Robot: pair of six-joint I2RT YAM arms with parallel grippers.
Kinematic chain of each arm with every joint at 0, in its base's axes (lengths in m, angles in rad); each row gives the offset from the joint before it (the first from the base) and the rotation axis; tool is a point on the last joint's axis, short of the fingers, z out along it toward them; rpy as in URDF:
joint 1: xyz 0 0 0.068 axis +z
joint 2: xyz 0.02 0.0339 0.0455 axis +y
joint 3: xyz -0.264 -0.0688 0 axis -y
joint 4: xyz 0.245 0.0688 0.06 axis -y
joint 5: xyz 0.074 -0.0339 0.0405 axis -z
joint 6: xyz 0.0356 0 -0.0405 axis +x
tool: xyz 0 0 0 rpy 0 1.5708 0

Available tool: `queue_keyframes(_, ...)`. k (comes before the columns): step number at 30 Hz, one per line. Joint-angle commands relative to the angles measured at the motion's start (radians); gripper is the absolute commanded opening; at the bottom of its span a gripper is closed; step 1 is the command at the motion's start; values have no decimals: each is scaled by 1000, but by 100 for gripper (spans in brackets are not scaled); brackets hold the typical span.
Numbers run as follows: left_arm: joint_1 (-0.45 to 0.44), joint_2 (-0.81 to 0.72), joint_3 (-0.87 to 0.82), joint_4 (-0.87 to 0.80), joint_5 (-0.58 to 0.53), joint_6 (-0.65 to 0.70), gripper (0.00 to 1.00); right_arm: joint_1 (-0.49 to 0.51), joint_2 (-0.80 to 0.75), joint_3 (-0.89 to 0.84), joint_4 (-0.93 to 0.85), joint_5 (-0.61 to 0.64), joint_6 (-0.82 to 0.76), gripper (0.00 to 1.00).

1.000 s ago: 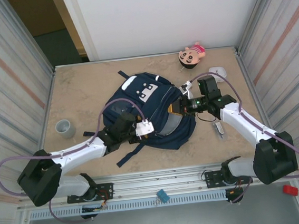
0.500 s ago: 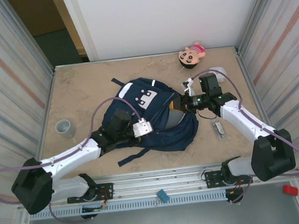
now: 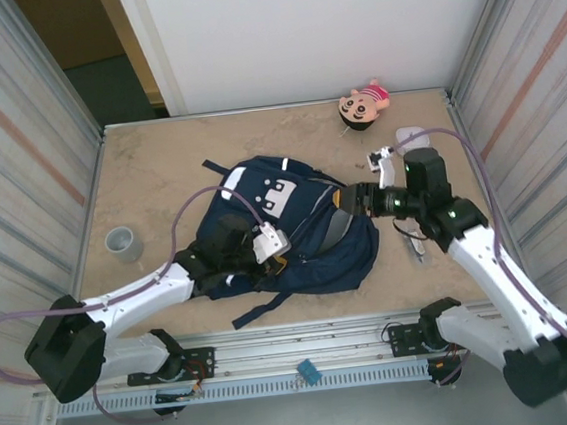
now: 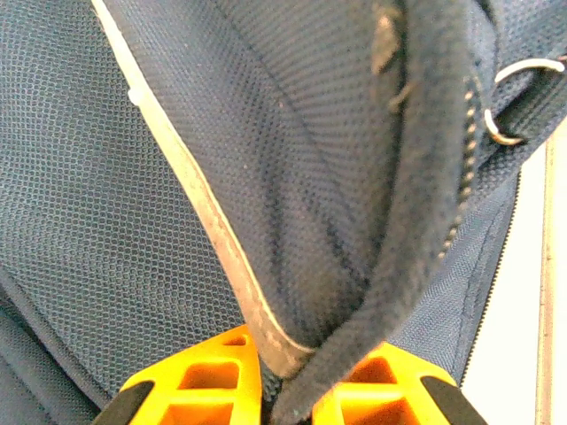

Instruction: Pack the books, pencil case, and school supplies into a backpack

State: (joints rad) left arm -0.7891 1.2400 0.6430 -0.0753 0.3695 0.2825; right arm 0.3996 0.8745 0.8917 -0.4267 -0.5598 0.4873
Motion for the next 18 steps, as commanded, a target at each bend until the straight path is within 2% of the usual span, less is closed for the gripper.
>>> queue_keyframes(1,14,6,42,-43,157,-66,0,144,-73,-30,-96,136,-60,56)
queue_keyframes(4,39,6,39,-33,198,-77,0,261,-65,-62,-76,152,-46,51)
queue_keyframes(10,62,-1,51,-55,228,-72,0,430,36,-58,-76,323,-63,54)
queue_keyframes(18,78,-8,60,-41,255,-71,0,521,218,27,-133,454,-150,56)
